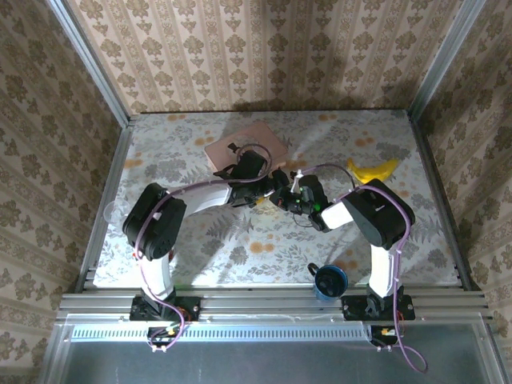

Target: Unlock the padlock with the key

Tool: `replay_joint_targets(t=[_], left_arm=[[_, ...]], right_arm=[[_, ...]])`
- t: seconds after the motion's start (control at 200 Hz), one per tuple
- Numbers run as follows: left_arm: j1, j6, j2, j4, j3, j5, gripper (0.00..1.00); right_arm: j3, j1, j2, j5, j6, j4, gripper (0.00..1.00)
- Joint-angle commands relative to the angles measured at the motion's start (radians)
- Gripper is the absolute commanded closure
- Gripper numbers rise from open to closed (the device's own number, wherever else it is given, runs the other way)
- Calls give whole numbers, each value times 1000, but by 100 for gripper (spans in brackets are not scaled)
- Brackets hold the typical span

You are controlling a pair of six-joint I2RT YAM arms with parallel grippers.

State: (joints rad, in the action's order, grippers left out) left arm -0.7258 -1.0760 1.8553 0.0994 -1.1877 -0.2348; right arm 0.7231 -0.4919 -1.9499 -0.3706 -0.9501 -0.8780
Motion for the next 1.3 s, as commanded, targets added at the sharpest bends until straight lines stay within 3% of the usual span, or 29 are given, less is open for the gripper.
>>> replay_joint_targets(t=[0.0,0.295,0.71,0.925,1.29], left_arm=[[7,37,-54,33,43,22,0],[53,49,-85,-81,140,83,1],[90,92,-4,-401,195,49,35],[101,88,27,-418,192,48,36],[104,81,80,-473,178,2,45]], right_arm=[[30,13,-10,55,-34,-39,100],[28,18,2,67,-40,-36,100],[38,21,14,53,-43,-26,100],[38,21,30,53,-37,-13,100],[50,21,27,47,-41,-10,100]])
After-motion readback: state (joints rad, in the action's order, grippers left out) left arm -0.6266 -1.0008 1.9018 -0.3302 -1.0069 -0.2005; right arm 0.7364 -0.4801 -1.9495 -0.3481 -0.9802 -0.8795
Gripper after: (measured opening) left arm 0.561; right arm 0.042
